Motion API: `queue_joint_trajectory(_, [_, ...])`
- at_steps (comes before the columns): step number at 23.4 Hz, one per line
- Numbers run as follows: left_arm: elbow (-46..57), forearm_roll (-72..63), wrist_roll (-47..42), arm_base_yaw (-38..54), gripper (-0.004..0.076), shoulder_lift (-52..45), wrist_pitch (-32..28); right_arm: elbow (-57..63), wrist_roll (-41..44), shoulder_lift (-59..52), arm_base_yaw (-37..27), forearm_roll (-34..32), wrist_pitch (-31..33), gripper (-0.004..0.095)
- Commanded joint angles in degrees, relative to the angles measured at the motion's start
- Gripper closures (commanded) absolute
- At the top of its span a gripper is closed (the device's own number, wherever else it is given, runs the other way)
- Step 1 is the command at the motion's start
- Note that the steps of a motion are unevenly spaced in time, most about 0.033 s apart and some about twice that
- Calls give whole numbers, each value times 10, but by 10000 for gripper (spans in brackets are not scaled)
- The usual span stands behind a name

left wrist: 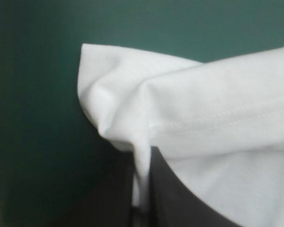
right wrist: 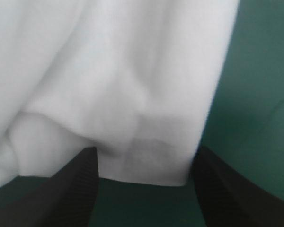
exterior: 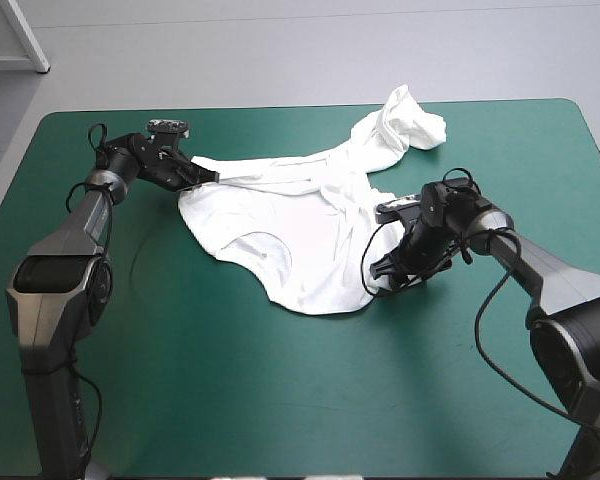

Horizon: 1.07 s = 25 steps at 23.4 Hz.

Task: Fold the cloth

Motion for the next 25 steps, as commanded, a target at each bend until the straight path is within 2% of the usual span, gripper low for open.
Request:
queue_joint_trajectory(1, [-15, -8, -2, -2, 705, -37, 4, -4, -2, -2, 38, 36, -32, 436])
queue_joint_trajectory(2, [-15, -8, -2, -2, 704, -37, 4, -4, -2, -2, 46, 35, -39, 484])
queue_joint_trajectory(4, [-15, -9, -2, -2, 705, -37, 4, -4, -2, -2, 62, 34, -57, 657])
queue_joint_trajectory(5, [-15, -13, -2, -2, 705, -37, 4, -4, -2, -2, 69, 31, -75, 869])
queue_joint_trajectory(6, [-15, -20, -2, -2, 705, -37, 4, -4, -1, -2, 71, 27, -86, 926])
queue_joint_trajectory(9, [-15, -49, -2, -1, 705, -41, 8, -5, 4, -14, 71, 1, -110, 925])
queue_joint_trajectory(11, [-15, -64, -1, -1, 705, -52, 14, -10, 27, -31, 71, -39, -114, 925])
queue_joint_trajectory(14, [-15, -111, 17, -1, 705, -109, 11, -42, 90, -100, 71, -166, -109, 925])
queue_joint_trajectory(18, [-15, -114, 18, -1, 705, -179, -5, -101, 140, -168, 71, -267, -99, 925])
queue_joint_trajectory(20, [-29, -106, 18, -1, 705, -260, -18, -188, 146, -211, 71, -344, -88, 925])
queue_joint_trajectory(25, [-161, -94, 22, -1, 705, -383, -9, -431, 86, -242, 71, -414, -49, 925])
